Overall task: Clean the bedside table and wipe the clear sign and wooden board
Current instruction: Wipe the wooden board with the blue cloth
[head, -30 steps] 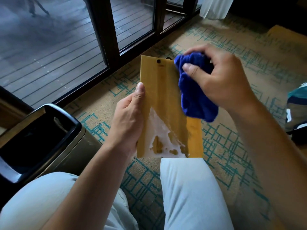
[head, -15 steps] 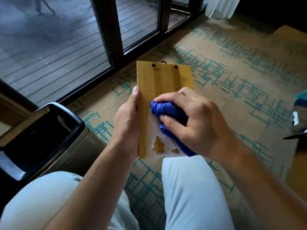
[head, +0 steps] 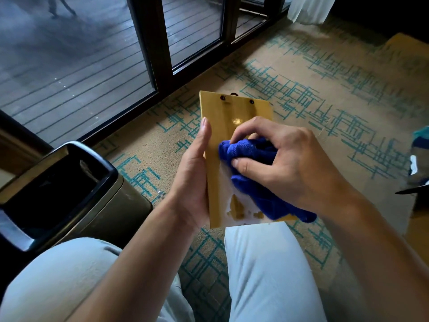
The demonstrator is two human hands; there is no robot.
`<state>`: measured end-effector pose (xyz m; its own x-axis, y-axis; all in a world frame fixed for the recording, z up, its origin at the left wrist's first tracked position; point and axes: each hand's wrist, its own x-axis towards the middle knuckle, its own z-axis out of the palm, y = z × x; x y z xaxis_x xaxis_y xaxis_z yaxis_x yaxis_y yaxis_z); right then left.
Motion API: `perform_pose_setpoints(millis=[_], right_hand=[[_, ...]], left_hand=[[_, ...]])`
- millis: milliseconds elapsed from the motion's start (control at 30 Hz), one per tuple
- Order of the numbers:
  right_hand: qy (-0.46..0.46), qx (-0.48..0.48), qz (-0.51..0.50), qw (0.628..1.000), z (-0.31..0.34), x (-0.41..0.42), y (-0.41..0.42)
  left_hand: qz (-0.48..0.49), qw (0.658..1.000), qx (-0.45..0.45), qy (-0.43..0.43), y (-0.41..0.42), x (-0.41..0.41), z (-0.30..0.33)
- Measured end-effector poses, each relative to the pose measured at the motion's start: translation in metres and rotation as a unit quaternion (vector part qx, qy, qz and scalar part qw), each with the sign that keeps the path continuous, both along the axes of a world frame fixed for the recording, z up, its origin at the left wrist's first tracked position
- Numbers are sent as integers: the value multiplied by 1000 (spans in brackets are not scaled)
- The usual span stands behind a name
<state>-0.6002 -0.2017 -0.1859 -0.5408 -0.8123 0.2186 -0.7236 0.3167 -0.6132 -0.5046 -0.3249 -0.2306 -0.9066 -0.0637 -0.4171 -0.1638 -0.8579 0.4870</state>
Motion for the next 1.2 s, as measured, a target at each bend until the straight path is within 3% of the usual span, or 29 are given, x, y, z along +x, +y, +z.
perform_pose_setpoints(millis=[100, 167, 367, 667, 767, 900, 1200], right_hand=[[-11, -60, -51, 997, 6, -11, -4], [31, -83, -87, 992, 9, -21, -7], [145, 24, -13, 989, -13, -14, -3], [44, -89, -39, 994, -18, -12, 16], [42, -108, -7, 993, -10, 2, 25], [97, -95, 49, 990, -18, 27, 12], [237, -40, 3, 971, -15, 16, -22]], left_hand=[[24, 1000, 1, 10, 2, -1, 2], [39, 999, 1, 6, 2, -1, 4], [97, 995, 3, 22, -3, -1, 4], [145, 989, 3, -40, -9, -2, 4], [181, 983, -1, -42, -13, -4, 6], [211, 977, 21, -29, -11, -5, 9], [241, 967, 55, 58, -15, 0, 8]])
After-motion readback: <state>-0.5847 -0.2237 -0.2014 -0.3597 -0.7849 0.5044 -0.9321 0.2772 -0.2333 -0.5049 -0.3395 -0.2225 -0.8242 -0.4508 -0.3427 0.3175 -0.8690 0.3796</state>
